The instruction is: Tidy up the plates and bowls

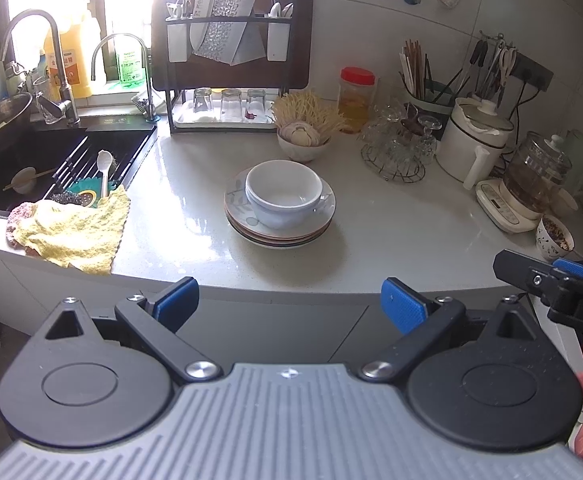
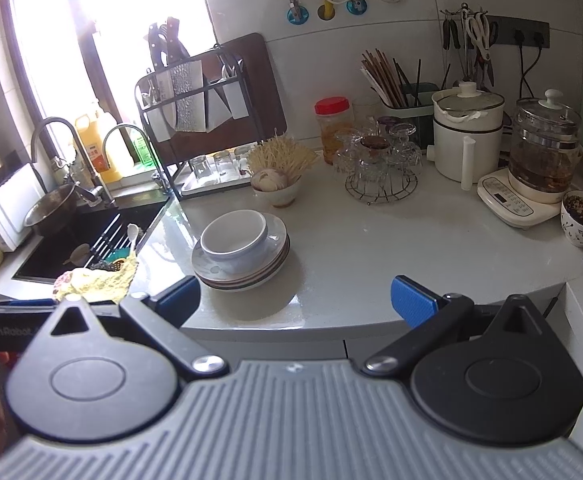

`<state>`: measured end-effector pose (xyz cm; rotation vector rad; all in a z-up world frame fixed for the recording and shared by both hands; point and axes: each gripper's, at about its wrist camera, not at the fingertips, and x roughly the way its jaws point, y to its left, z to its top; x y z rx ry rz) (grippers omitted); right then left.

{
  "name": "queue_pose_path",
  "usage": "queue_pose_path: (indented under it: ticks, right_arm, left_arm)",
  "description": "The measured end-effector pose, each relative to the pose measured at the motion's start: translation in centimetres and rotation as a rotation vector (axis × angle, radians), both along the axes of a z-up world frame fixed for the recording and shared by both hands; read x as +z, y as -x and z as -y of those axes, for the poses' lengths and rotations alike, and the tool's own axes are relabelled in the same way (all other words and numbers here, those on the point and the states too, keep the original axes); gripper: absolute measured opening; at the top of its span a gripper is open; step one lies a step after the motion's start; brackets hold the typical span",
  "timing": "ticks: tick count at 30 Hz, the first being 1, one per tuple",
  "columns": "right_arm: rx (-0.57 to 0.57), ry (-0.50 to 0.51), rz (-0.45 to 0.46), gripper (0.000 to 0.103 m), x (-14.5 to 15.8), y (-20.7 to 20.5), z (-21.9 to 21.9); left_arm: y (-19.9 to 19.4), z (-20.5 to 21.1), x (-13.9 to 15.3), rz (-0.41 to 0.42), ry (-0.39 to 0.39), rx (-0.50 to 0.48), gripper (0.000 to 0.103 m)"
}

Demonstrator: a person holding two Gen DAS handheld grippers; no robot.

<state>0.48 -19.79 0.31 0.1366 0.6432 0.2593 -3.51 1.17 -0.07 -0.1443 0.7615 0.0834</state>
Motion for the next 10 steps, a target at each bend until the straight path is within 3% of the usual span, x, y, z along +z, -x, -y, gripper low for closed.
queue_pose_path:
  ticks: [10]
  right_arm:
    - [-0.006,0.002,-0.004,0.103,-0.1,0.16,-0.01]
  left_arm:
    - [-0.32,0.02,-0.18,-0.011,0.01,-0.002,0.099]
